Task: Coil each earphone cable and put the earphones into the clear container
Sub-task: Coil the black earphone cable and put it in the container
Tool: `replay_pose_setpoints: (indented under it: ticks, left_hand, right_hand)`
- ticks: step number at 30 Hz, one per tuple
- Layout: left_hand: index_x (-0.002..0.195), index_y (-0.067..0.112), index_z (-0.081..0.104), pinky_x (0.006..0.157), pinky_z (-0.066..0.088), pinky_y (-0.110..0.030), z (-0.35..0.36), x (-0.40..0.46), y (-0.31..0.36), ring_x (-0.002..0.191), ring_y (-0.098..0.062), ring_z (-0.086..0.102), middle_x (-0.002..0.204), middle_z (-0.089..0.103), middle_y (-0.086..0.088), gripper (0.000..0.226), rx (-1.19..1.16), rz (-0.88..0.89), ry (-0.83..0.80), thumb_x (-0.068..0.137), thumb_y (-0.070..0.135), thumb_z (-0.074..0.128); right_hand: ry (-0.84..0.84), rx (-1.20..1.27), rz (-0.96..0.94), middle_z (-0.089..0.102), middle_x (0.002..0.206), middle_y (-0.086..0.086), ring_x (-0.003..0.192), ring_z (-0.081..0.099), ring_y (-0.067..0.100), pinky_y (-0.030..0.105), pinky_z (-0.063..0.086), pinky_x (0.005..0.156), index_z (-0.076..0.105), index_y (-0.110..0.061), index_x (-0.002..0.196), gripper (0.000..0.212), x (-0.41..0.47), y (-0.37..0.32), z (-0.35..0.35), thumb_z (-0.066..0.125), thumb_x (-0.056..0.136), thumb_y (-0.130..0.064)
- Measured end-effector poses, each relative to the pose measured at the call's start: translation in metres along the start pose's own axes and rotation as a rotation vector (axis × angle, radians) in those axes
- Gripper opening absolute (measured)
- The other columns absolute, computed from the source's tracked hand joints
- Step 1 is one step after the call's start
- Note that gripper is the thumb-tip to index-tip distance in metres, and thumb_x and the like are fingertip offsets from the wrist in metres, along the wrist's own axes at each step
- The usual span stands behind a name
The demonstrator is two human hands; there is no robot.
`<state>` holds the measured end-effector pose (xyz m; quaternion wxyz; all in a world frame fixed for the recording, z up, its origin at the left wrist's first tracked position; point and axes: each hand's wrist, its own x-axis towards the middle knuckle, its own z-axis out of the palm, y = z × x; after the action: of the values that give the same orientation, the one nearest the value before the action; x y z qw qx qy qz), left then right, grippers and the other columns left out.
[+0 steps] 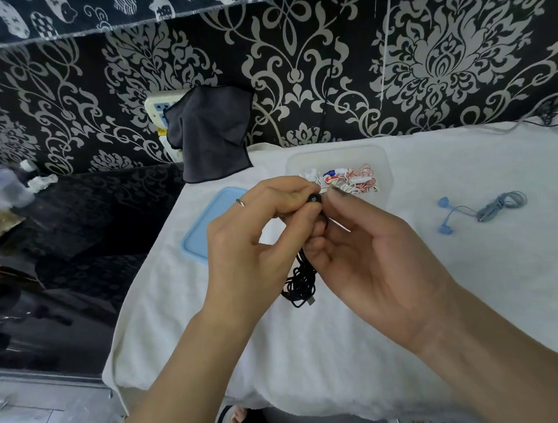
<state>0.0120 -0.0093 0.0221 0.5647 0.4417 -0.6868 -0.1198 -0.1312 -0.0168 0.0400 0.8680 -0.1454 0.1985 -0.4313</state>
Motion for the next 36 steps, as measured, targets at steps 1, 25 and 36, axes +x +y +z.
replay_pose_setpoints:
  ticks: [1,25,36]
  left_hand:
    - [0.092,0.001,0.072,0.079,0.058,-0.036,0.0,0.0,-0.001,0.092,-0.023,0.071,0.104,0.073,-0.01,0.009,0.006,0.005,0.003,0.092,0.008,0.067]
    - [0.102,0.011,0.068,0.08,0.052,-0.024,0.001,0.003,0.009,0.079,-0.01,0.069,0.097,0.073,-0.001,0.021,-0.169,-0.222,-0.058,0.091,-0.007,0.066]
    - [0.094,0.011,0.067,0.081,0.053,-0.031,-0.011,0.005,0.004,0.083,-0.021,0.067,0.088,0.072,-0.004,0.014,-0.404,-0.446,-0.162,0.085,0.001,0.068]
  right_hand:
    - [-0.001,-0.01,0.001,0.061,0.103,0.01,0.074,0.058,0.01,0.019,0.053,0.068,0.077,-0.009,0.087,0.014,0.0,0.0,0.0,0.066,0.088,-0.017]
    - [0.049,-0.231,-0.062,0.063,0.08,0.001,0.067,0.056,0.008,0.019,0.047,0.063,0.07,-0.009,0.096,0.009,0.015,-0.004,-0.012,0.061,0.093,-0.009]
    - [0.033,-0.562,-0.23,0.07,0.087,0.009,0.073,0.058,0.016,0.025,0.046,0.066,0.071,-0.006,0.093,0.013,0.016,-0.016,-0.021,0.06,0.093,-0.001]
